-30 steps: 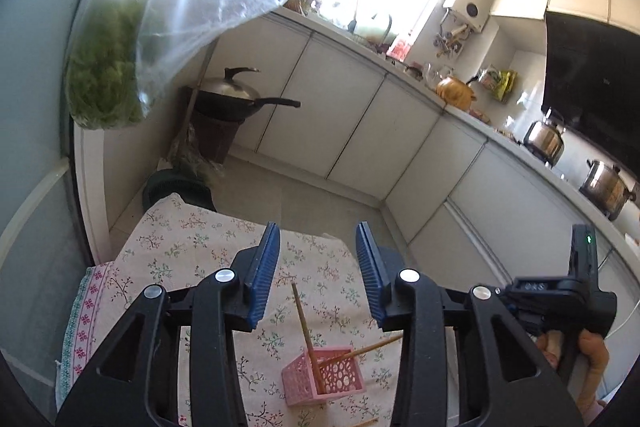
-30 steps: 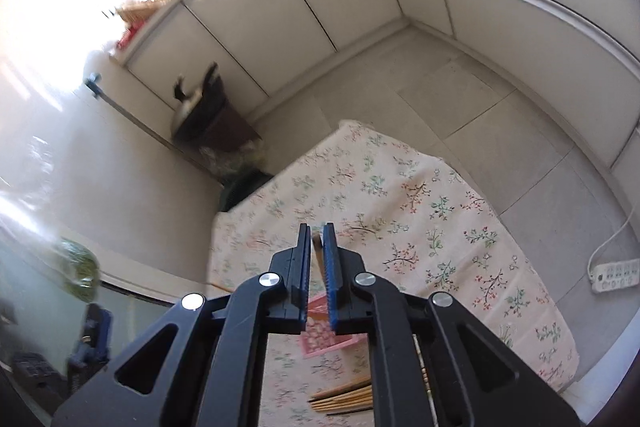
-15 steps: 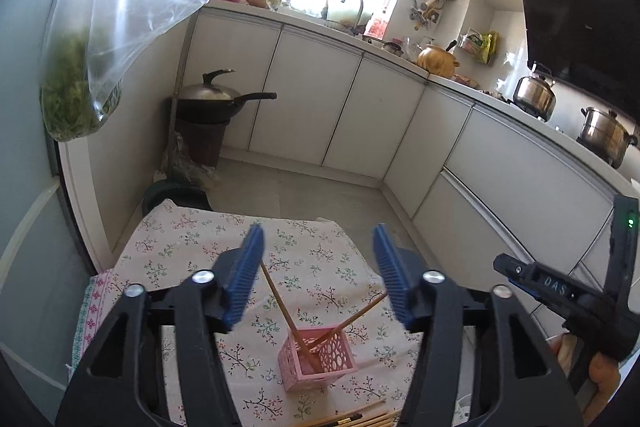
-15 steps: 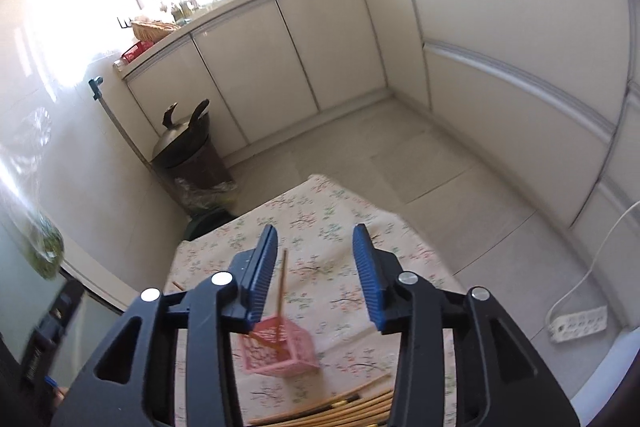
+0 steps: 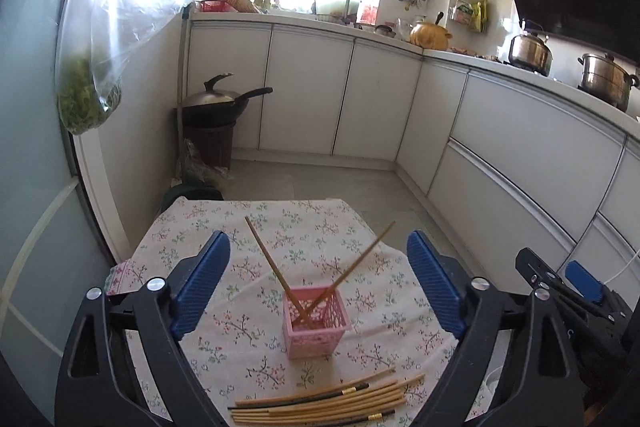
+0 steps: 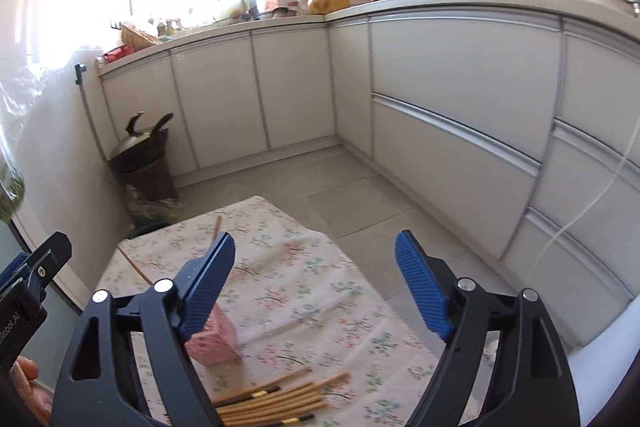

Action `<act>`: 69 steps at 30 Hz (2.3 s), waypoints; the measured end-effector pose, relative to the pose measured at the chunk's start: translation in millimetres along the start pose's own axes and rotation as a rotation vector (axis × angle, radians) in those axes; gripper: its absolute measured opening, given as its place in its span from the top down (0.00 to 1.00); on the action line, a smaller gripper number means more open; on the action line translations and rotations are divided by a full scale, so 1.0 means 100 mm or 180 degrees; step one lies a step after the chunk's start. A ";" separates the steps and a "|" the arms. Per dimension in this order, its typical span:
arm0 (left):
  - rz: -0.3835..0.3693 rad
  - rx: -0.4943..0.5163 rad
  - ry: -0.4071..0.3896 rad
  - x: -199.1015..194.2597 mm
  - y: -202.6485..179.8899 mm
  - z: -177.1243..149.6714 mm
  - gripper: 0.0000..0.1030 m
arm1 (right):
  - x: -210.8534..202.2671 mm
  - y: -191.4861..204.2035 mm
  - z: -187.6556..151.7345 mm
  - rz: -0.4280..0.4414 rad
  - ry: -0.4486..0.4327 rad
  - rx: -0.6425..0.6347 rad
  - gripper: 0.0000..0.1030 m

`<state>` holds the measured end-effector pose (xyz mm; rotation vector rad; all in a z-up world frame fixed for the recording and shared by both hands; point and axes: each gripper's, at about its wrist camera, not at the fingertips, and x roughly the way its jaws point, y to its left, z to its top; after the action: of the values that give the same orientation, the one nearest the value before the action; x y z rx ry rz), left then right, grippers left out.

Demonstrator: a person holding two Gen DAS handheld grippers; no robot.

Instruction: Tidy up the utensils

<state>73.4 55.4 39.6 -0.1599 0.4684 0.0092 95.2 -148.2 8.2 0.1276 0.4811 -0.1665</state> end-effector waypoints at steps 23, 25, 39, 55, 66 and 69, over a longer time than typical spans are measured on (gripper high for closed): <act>-0.0806 0.1678 0.1917 0.91 -0.83 -1.22 0.07 | -0.04 -1.35 -0.81 -0.0648 0.0796 0.0818 0.06; -0.0929 0.1777 0.2068 1.00 -0.94 -1.34 0.07 | -0.03 -1.44 -0.84 -0.0668 0.0831 0.0889 0.06; -0.0927 0.2804 0.2882 2.01 -1.82 -2.04 0.53 | 0.12 -1.76 -0.96 -0.0736 0.1122 0.1073 0.06; -0.0999 0.2571 0.2966 2.10 -1.59 -1.93 0.87 | 0.41 -1.78 -1.13 -0.0350 0.1721 0.1610 0.06; -0.1058 0.1732 0.2155 1.11 -0.72 -1.14 0.89 | 0.78 -1.22 -1.39 0.0117 0.2335 0.1729 0.06; -0.1035 0.1517 0.1925 0.82 -0.41 -0.97 0.92 | 0.93 -1.05 -1.56 0.0317 0.2646 0.1933 0.14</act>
<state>104.7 -2.7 -76.4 0.2414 1.0266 -0.4780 86.6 -237.8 -181.7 0.8348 1.2408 -0.1529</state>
